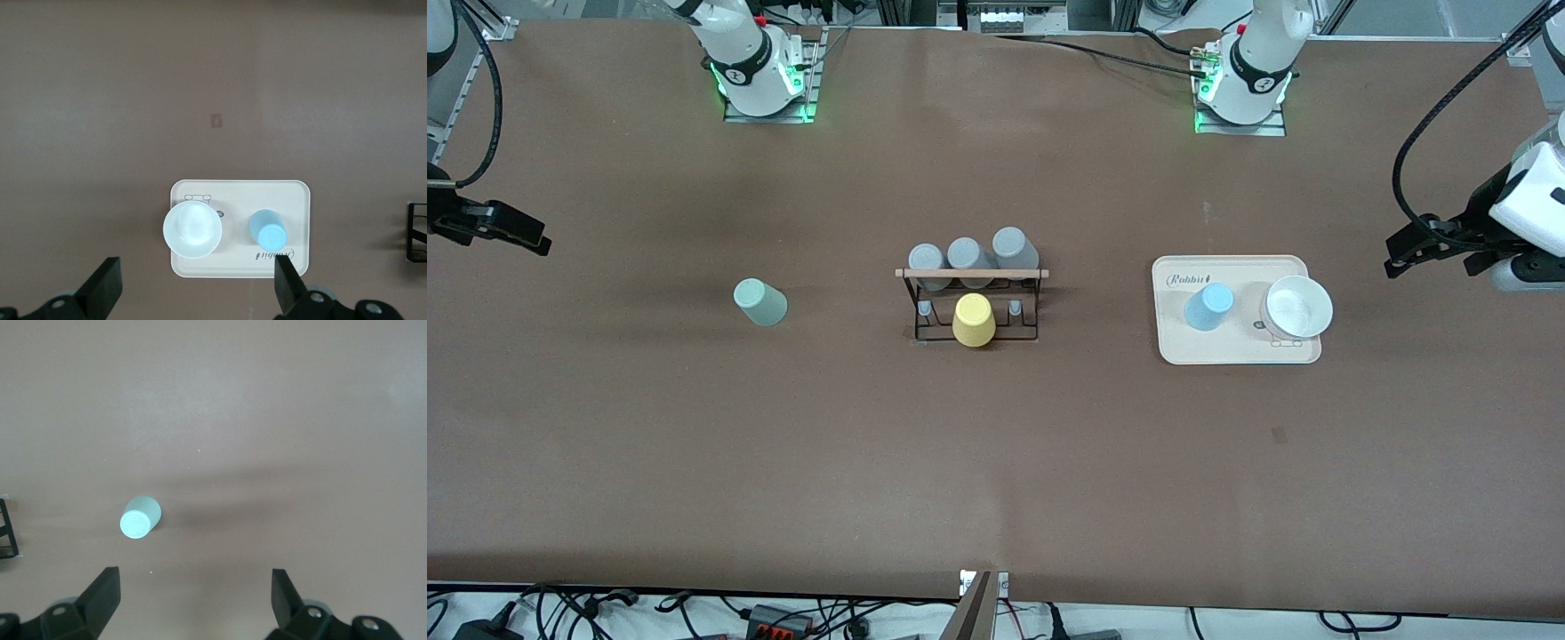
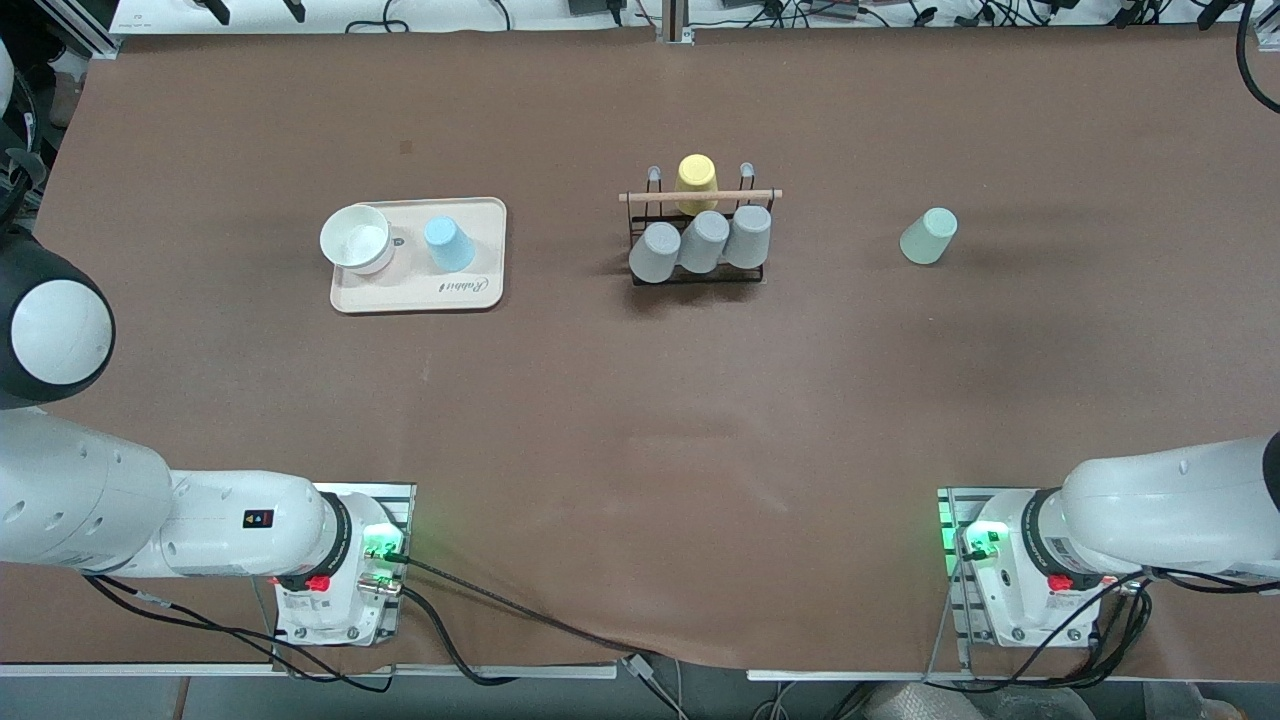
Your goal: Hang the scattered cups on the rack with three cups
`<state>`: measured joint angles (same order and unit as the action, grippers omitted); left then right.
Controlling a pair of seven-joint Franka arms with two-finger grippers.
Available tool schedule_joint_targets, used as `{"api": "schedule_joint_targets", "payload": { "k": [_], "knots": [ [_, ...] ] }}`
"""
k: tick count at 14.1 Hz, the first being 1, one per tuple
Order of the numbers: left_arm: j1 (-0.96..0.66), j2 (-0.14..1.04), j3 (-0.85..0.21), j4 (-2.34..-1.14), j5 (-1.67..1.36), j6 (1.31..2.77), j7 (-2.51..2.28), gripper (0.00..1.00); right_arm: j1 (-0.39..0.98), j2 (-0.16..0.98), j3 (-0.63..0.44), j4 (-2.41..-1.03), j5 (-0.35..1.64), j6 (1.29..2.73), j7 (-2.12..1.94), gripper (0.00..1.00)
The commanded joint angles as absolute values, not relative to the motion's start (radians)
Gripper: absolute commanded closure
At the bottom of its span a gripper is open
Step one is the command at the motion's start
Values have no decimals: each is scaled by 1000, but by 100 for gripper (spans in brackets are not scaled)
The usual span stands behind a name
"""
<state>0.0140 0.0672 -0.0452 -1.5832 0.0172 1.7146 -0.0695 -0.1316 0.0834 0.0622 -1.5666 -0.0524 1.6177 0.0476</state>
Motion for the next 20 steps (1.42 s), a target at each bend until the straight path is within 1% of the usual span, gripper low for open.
{"api": "schedule_joint_targets", "payload": {
  "k": [1, 9, 10, 13, 15, 17, 20],
  "knots": [
    [-4, 57, -52, -1586, 15, 1713, -58, 0, -138, 71, 66, -1575, -32, 1621, 49, 0],
    [6, 63, -55, -1588, 15, 1709, -60, 0, -143, 64, 61, -1578, -31, 1617, 43, 0],
    [3, 69, -60, -1588, 15, 1707, -61, 0, -144, 64, 60, -1578, -31, 1594, 46, 0],
    [-14, 112, -61, -1580, 5, 1704, -61, 0, -143, 64, 60, -1578, -29, 1572, 48, 0],
    [-20, 167, -63, -1578, 9, 1704, -57, 0, -137, 63, 63, -1588, -26, 1527, 48, 0],
    [-21, 225, -64, -1577, 5, 1701, -54, 0, -137, 66, 66, -1609, -26, 1528, 45, 0],
    [-80, 299, -66, -1582, 5, 1701, -54, 0, -129, 86, 66, -1638, -31, 1517, 6, 0]
  ]
}}
